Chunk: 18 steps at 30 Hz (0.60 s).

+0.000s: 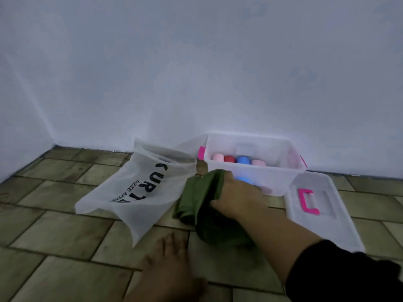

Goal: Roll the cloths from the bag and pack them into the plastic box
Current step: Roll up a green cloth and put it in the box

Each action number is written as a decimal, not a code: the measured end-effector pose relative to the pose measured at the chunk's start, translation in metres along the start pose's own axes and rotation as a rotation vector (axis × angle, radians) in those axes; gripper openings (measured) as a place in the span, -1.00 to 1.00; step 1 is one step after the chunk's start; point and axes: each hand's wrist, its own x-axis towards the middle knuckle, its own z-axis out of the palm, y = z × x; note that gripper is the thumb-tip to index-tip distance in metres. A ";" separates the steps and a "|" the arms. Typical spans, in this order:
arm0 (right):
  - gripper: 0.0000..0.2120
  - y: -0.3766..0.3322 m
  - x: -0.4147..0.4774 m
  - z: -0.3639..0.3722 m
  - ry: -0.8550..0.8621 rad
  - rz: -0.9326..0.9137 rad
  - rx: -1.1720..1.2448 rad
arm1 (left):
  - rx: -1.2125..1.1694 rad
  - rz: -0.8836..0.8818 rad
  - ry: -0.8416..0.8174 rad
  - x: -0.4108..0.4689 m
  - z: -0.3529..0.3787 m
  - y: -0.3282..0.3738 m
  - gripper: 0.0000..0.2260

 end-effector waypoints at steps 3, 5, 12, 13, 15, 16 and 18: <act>-0.44 -0.009 -0.004 0.008 0.035 0.079 -0.031 | -0.027 -0.007 -0.024 0.004 0.012 -0.001 0.01; -0.31 -0.008 -0.008 0.007 0.066 0.113 -0.140 | -0.052 0.001 -0.048 0.004 0.012 -0.004 0.02; -0.80 0.004 -0.034 -0.050 -0.064 0.283 0.460 | -0.258 0.090 0.041 -0.017 -0.006 -0.009 -0.13; -0.82 0.006 -0.043 -0.058 -0.072 0.270 0.509 | -0.483 0.088 0.093 -0.022 -0.013 -0.010 -0.25; -0.79 0.010 -0.058 -0.067 -0.087 0.211 0.579 | -1.147 0.058 0.047 -0.032 -0.030 -0.006 -0.49; -0.78 0.010 -0.067 -0.069 -0.104 0.161 0.580 | -1.423 0.061 -0.120 -0.038 -0.040 -0.001 -0.50; -0.73 0.008 -0.081 -0.069 -0.129 0.031 0.552 | -1.672 0.116 -0.456 -0.039 -0.055 0.008 -0.31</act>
